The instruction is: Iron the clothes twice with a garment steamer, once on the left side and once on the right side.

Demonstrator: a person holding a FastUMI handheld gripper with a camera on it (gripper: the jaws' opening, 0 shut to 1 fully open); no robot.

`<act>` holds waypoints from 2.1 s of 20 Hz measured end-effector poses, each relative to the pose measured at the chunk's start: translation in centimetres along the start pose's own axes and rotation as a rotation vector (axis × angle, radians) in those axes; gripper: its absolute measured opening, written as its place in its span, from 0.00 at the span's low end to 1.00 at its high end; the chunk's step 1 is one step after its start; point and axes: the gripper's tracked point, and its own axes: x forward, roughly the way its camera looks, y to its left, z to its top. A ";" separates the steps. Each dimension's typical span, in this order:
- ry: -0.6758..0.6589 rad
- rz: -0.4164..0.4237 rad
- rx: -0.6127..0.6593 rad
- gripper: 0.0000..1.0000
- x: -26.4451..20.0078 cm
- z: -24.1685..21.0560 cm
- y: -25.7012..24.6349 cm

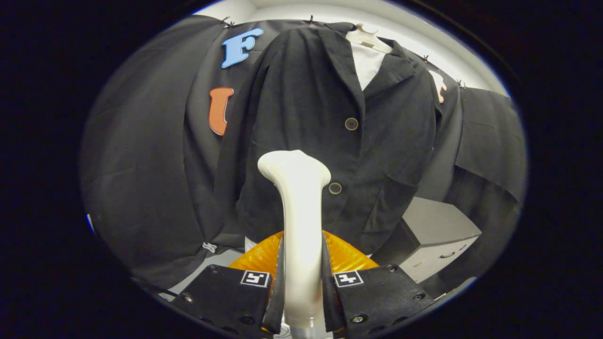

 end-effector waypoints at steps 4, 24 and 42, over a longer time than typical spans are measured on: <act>0.031 0.008 -0.018 0.36 0.3 -2.1 0.5; 0.220 0.048 -0.047 0.36 2.9 -14.2 2.5; 0.147 0.172 0.049 0.36 -3.4 -16.8 -3.0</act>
